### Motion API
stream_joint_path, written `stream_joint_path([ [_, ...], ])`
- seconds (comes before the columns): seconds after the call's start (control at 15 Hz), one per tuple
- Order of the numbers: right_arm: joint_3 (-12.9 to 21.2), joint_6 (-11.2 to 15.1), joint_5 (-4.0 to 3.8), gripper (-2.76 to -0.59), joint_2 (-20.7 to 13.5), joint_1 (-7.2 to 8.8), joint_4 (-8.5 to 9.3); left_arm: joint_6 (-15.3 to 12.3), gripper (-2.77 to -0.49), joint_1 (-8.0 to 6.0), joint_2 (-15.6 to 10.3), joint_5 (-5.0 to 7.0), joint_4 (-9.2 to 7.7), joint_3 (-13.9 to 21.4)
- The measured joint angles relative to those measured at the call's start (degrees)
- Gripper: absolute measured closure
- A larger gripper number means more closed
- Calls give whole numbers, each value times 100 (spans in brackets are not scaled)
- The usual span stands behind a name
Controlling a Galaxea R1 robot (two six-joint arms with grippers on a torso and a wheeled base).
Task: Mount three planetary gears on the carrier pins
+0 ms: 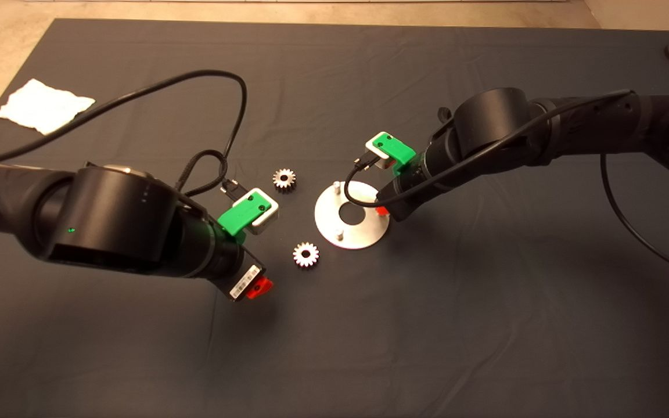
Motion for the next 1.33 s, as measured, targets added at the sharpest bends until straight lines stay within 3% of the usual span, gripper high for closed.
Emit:
stream_joint_path([
  [0.93,-145,-44,4,-100,61,-9,-5,0,-250,0,-2,-2,-11,0],
  [1.33,-154,-48,1,-100,63,-99,-22,0,-250,-1,-19,-2,-17,0],
])
